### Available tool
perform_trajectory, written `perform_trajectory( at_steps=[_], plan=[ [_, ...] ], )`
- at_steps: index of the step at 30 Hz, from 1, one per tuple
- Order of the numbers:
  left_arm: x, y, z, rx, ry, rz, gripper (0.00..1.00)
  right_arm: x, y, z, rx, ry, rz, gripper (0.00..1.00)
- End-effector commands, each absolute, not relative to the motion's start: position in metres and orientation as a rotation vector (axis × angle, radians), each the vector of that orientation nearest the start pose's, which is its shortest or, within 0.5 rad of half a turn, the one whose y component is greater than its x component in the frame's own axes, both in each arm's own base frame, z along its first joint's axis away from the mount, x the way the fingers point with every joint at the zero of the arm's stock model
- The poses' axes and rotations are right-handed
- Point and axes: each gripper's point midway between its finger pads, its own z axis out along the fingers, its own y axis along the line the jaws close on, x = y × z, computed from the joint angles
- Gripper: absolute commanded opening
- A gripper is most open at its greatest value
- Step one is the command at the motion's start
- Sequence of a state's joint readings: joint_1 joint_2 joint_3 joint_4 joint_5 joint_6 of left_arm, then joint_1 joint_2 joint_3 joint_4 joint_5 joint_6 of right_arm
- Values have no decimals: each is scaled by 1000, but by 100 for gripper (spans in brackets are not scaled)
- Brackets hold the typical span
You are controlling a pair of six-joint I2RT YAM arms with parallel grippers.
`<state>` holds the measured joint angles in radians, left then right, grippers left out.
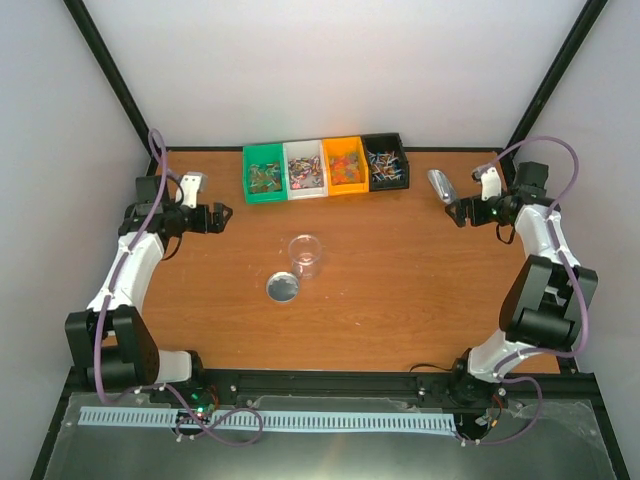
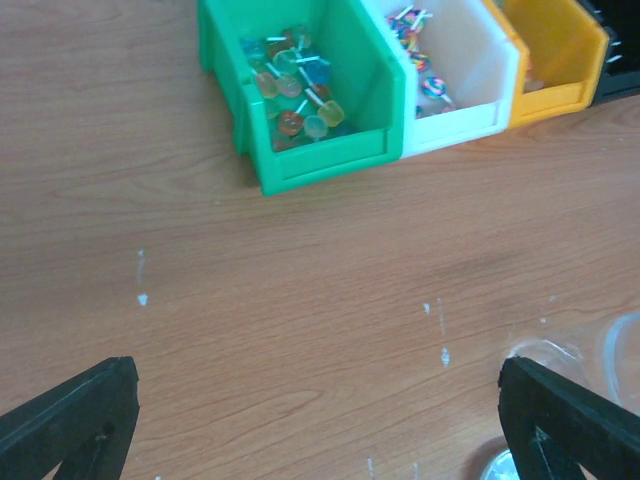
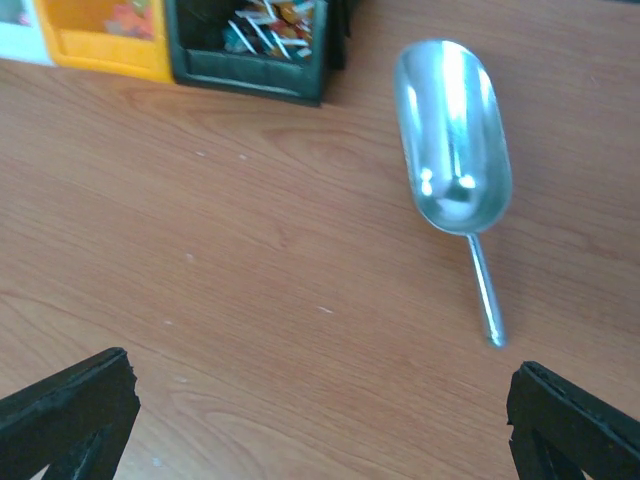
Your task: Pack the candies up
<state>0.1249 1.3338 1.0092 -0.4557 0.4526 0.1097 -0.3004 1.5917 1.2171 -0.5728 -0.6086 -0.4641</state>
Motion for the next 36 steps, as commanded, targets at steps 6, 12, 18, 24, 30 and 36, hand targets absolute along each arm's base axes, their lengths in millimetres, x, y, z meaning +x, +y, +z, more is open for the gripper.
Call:
perform_trajectory(
  at_steps=[6, 12, 18, 24, 30, 36],
  plan=[
    [366, -83, 257, 466, 2099, -743, 100, 445, -82, 94, -364, 2462, 307, 100],
    [358, -114, 315, 506, 1975, -928, 100, 471, -100, 66, -372, 2494, 299, 96],
    [351, -143, 364, 518, 1866, -1157, 100, 491, -89, 50, -452, 2516, 288, 81],
    [355, -156, 415, 408, 1786, -1334, 100, 505, -74, 39, -483, 2534, 293, 69],
    [349, -158, 459, 304, 1740, -1502, 100, 503, -69, 29, -496, 2553, 281, 51],
    [334, -162, 481, 288, 1701, -1652, 100, 498, -65, 22, -509, 2572, 253, 31]
  ],
)
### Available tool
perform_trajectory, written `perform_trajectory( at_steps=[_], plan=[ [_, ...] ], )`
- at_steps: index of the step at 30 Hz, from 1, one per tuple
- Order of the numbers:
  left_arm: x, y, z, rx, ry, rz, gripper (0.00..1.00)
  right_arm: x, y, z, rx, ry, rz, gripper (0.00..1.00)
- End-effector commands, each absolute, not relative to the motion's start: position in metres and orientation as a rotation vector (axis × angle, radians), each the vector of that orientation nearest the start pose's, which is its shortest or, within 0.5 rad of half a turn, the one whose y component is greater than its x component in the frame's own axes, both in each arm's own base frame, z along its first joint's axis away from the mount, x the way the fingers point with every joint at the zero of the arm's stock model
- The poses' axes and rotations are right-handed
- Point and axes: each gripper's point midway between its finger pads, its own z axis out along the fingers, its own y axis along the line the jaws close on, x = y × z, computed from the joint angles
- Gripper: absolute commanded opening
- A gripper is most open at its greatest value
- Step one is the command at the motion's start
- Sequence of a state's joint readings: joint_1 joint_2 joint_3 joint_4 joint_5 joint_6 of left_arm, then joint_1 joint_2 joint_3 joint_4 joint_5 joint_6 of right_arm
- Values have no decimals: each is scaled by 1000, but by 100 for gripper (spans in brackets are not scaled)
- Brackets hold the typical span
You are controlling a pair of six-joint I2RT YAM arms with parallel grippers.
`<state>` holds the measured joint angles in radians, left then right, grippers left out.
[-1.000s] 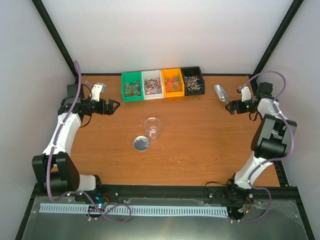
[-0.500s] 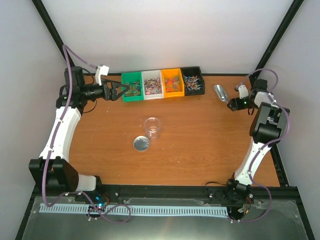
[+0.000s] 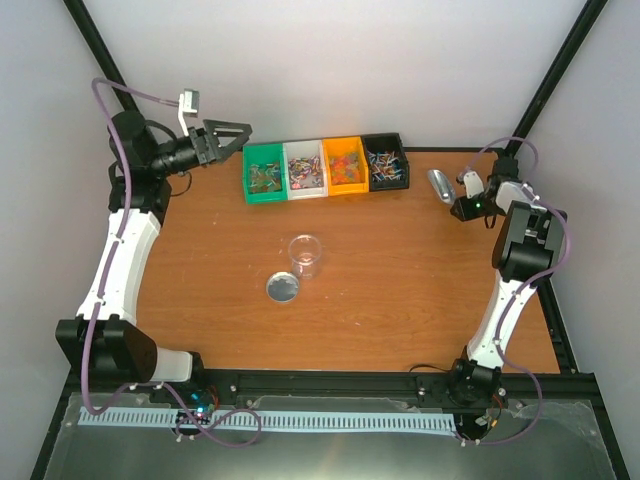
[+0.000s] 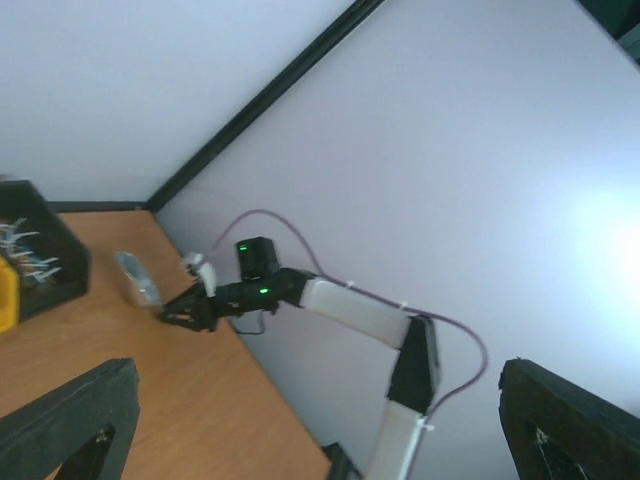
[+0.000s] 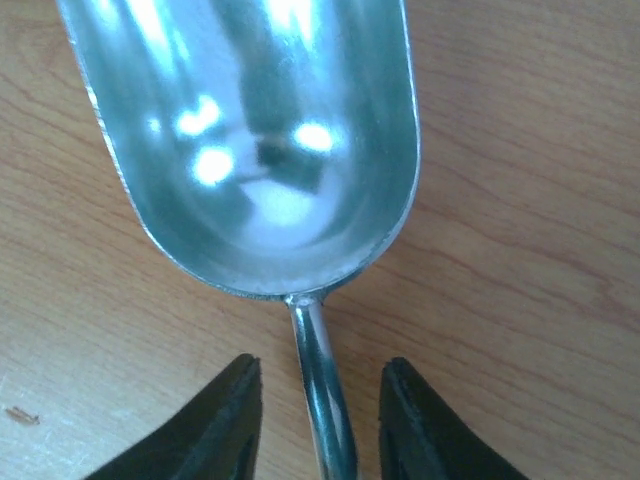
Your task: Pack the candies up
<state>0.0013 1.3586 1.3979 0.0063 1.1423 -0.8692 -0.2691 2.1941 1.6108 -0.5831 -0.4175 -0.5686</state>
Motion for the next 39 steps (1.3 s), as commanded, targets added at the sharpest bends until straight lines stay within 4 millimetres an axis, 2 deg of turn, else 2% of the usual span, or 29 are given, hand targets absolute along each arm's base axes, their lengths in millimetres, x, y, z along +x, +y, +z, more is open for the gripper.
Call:
perform_trajectory(
  at_steps=[1, 7, 10, 15, 18, 21, 23, 27, 35, 39],
  plan=[
    [334, -162, 483, 285, 1700, -1671, 100, 496, -66, 20, -505, 2577, 249, 28],
    [341, -160, 488, 218, 1665, -1792, 100, 491, -64, 18, -507, 2584, 255, 12],
    [346, -159, 489, 143, 1633, -1904, 100, 490, -64, 18, -509, 2585, 254, 8],
    [347, -155, 494, 150, 1585, -1871, 100, 489, -62, 21, -516, 2574, 261, 3],
    [355, -156, 476, 149, 1655, -1791, 100, 491, -60, 26, -512, 2559, 276, 3],
    [369, -154, 446, 115, 1759, -1671, 100, 492, -58, 28, -508, 2552, 295, 3],
    [376, -150, 426, 125, 1831, -1532, 100, 492, -58, 29, -505, 2549, 295, 3],
    [378, -143, 395, 162, 1912, -1335, 100, 494, -56, 37, -498, 2531, 303, 3],
    [390, -129, 343, 165, 2054, -1118, 100, 496, -56, 70, -519, 2489, 283, 3],
    [396, -117, 312, 167, 2145, -967, 100, 489, -53, 96, -550, 2467, 268, 3]
  ],
)
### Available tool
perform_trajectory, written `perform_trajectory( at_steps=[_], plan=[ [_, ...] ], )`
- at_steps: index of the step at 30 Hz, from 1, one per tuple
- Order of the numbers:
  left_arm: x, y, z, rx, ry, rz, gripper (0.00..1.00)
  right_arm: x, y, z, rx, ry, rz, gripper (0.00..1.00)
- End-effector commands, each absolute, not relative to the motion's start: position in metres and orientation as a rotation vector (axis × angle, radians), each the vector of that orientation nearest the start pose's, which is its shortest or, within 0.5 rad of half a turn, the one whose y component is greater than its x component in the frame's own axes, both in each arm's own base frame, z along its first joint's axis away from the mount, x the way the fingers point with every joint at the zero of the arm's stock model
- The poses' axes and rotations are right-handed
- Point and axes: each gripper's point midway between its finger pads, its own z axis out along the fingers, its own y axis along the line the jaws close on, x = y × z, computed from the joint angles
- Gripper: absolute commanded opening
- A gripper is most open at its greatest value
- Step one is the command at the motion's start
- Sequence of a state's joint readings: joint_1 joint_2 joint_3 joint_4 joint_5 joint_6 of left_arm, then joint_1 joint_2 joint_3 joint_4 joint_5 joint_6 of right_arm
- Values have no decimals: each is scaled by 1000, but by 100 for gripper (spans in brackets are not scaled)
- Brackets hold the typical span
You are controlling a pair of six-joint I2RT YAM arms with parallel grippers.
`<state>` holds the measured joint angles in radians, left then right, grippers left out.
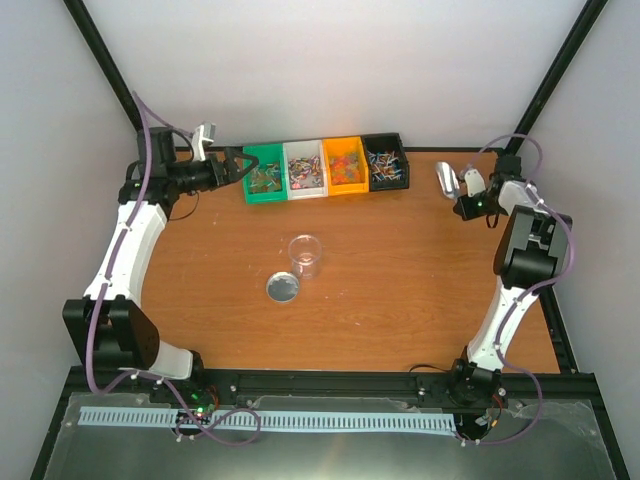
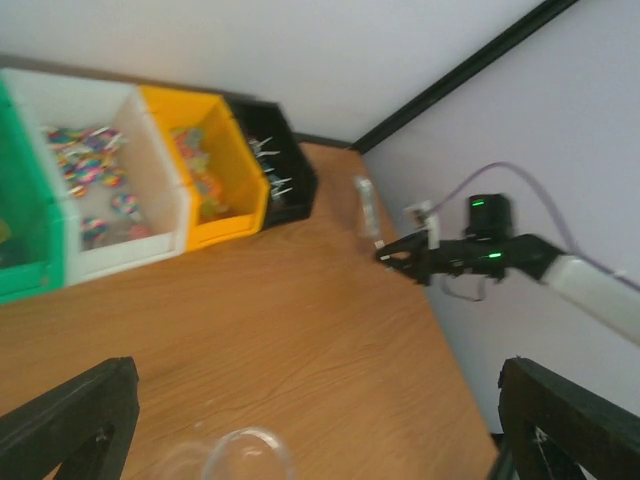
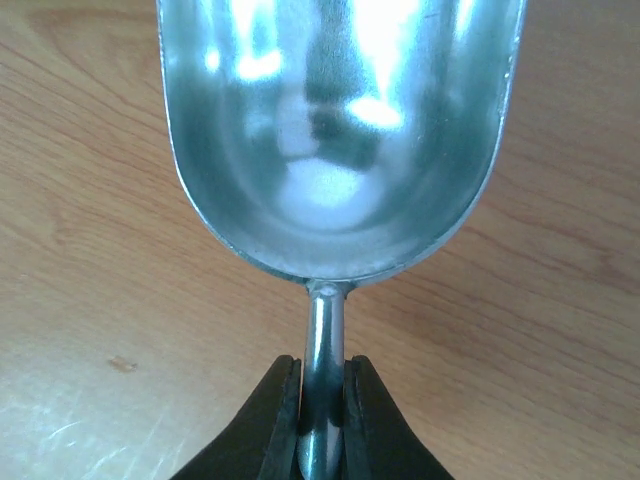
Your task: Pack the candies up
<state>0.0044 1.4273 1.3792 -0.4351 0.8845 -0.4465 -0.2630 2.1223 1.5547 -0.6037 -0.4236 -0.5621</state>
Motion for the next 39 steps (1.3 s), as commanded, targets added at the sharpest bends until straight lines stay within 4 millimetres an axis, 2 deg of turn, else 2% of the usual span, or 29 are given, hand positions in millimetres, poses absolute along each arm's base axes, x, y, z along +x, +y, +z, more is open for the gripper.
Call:
perform_trajectory(
  at_steps=[1, 5, 9, 13, 19, 23, 26, 30, 35, 39],
  plan=[
    [397, -114, 306, 171, 2155, -933, 100, 486, -51, 103, -570, 2462, 262, 3],
    [397, -108, 293, 266, 2171, -821, 100, 464, -23, 135, -715, 2430, 265, 3],
    [384, -114, 289, 447, 2157, -803, 100, 432, 29, 167, -924, 2361, 329, 3],
    [367, -124, 295, 642, 2115, -826, 100, 392, 88, 187, -1136, 2289, 361, 3],
    [341, -134, 300, 915, 2031, -798, 100, 329, 176, 193, -1459, 2168, 463, 3],
    [330, -137, 293, 1043, 2021, -773, 100, 293, 215, 185, -1635, 2098, 467, 3],
    [309, -152, 278, 1205, 2039, -762, 97, 271, 238, 181, -1728, 2053, 483, 3],
    [299, -170, 262, 1314, 2026, -736, 93, 244, 262, 180, -1829, 1990, 510, 3],
    [280, -196, 242, 1455, 1995, -748, 82, 226, 280, 184, -1881, 1943, 535, 3],
    [277, -211, 235, 1483, 1977, -754, 74, 215, 288, 187, -1909, 1919, 559, 3]
  ],
)
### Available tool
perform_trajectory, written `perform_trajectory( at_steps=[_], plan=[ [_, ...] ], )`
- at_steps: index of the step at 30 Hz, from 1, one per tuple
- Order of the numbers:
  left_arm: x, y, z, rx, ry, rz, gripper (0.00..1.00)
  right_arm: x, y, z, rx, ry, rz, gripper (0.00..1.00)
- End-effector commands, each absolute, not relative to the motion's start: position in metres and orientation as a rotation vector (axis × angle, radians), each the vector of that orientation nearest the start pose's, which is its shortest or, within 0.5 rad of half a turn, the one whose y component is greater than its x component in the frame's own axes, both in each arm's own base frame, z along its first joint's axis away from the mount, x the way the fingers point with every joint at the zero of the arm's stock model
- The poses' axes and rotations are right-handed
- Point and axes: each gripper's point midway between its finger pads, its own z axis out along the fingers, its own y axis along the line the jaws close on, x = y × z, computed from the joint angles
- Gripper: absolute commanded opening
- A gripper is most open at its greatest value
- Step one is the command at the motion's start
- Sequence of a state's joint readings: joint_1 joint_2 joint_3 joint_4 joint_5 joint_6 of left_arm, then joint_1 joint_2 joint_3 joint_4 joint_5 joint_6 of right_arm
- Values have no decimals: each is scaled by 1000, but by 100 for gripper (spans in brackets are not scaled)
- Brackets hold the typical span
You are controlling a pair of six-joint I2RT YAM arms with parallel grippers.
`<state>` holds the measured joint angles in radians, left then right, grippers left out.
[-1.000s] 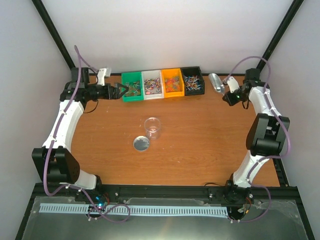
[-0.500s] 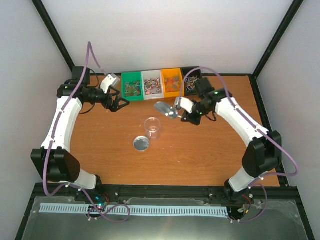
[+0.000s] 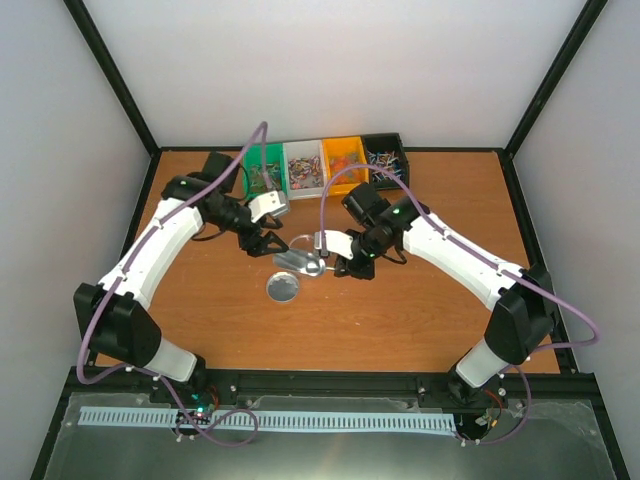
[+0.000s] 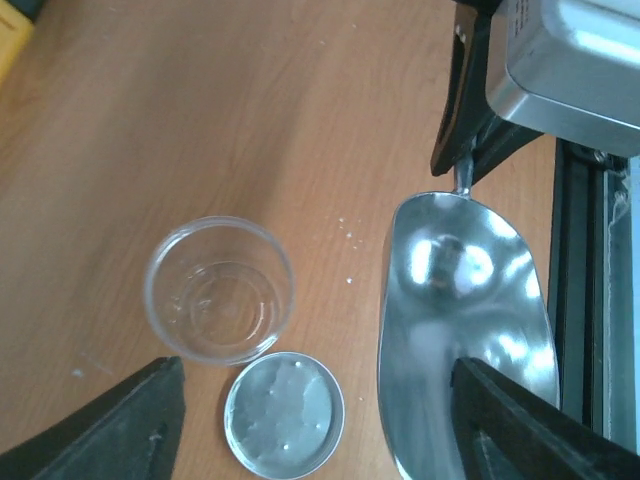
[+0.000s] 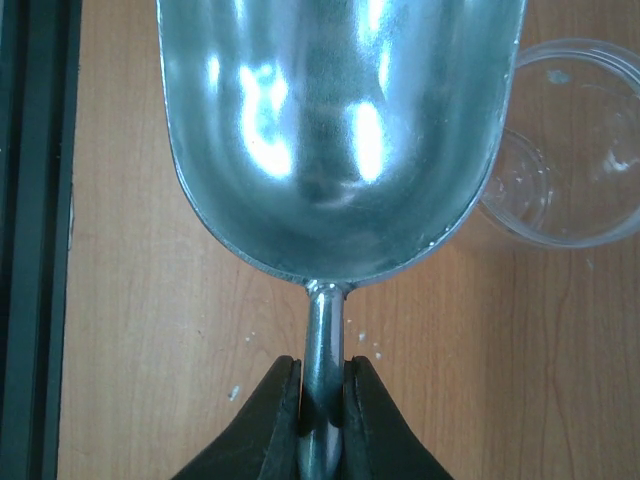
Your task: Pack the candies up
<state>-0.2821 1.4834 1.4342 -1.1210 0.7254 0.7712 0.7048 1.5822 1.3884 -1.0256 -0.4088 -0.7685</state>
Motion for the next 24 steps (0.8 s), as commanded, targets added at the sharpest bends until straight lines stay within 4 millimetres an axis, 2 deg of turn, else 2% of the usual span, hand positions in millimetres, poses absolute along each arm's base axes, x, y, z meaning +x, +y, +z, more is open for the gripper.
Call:
perform_trajectory(
  at_steps=[1, 3, 8, 19, 24],
  plan=[
    [277, -214, 234, 1486, 1975, -753, 72, 212, 290, 188, -1918, 1911, 567, 3],
    [276, -218, 229, 1506, 1973, -745, 68, 207, 293, 190, -1926, 1898, 578, 3],
    [257, -227, 211, 1616, 1972, -757, 58, 202, 297, 196, -1932, 1877, 593, 3],
    [237, -234, 198, 1655, 1965, -862, 37, 198, 302, 208, -1914, 1844, 642, 3],
    [227, -238, 208, 1653, 1922, -929, 2, 192, 303, 212, -1914, 1822, 682, 7]
  ],
)
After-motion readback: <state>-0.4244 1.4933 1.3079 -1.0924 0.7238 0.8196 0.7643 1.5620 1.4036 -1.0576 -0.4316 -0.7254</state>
